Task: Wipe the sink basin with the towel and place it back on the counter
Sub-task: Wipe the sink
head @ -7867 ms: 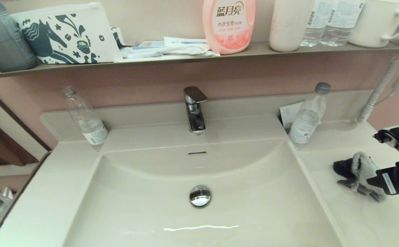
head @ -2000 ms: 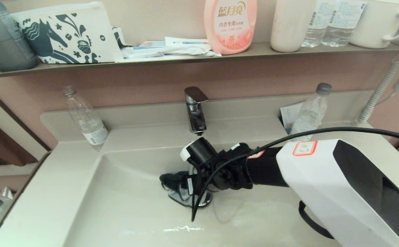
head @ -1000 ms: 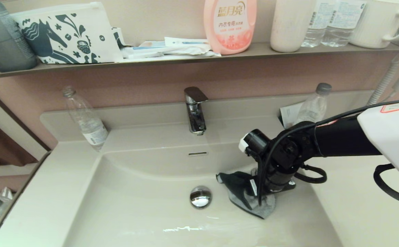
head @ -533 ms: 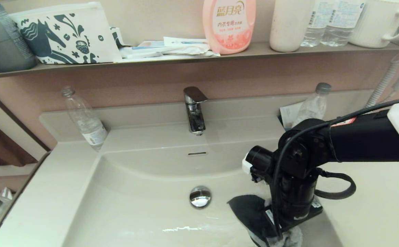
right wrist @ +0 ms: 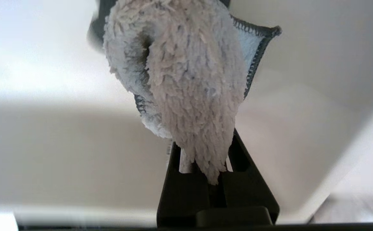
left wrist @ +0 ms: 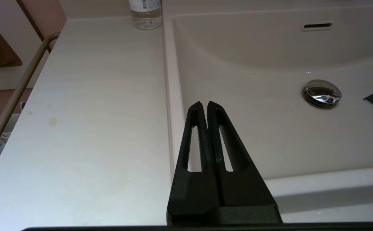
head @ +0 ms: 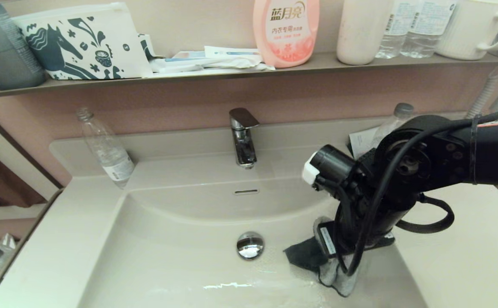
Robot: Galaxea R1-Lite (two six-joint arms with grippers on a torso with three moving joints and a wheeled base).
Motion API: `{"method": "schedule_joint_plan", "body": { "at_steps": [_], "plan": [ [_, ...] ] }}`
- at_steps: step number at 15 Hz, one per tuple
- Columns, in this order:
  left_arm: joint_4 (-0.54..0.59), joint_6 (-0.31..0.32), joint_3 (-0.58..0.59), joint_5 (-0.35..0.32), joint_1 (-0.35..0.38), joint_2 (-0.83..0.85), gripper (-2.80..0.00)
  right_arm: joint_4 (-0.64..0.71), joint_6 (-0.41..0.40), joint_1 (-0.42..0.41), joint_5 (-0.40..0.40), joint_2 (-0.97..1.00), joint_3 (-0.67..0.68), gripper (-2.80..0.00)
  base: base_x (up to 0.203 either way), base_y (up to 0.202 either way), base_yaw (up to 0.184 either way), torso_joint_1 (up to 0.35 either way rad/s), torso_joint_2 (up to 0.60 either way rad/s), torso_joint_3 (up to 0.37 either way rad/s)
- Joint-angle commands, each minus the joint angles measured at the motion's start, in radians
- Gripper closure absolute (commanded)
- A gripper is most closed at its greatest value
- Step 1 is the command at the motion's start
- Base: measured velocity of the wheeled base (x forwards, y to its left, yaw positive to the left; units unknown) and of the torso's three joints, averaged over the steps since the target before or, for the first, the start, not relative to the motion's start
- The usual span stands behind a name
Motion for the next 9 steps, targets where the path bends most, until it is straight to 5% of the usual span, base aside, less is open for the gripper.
{"method": "schedule_joint_plan", "body": {
  "at_steps": [1,6,9],
  "plan": [
    [0.0,-0.001,0.0,0.001,0.0,0.001,0.0,-0.05,0.004,-0.032,-0.019,-0.026,-0.002,0.0,0.0,0.0,0.0,0.0,0.0,0.0],
    [0.0,0.0,0.0,0.001,0.001,0.001,0.0,-0.183,0.004,-0.014,-0.019,0.04,0.007,0.0,0.0,0.0,0.0,0.0,0.0,0.0],
    [0.0,0.0,0.0,0.001,0.001,0.001,0.0,-0.399,0.003,0.016,-0.024,0.116,0.007,0.0,0.0,0.0,0.0,0.0,0.0,0.0]
  ]
}}
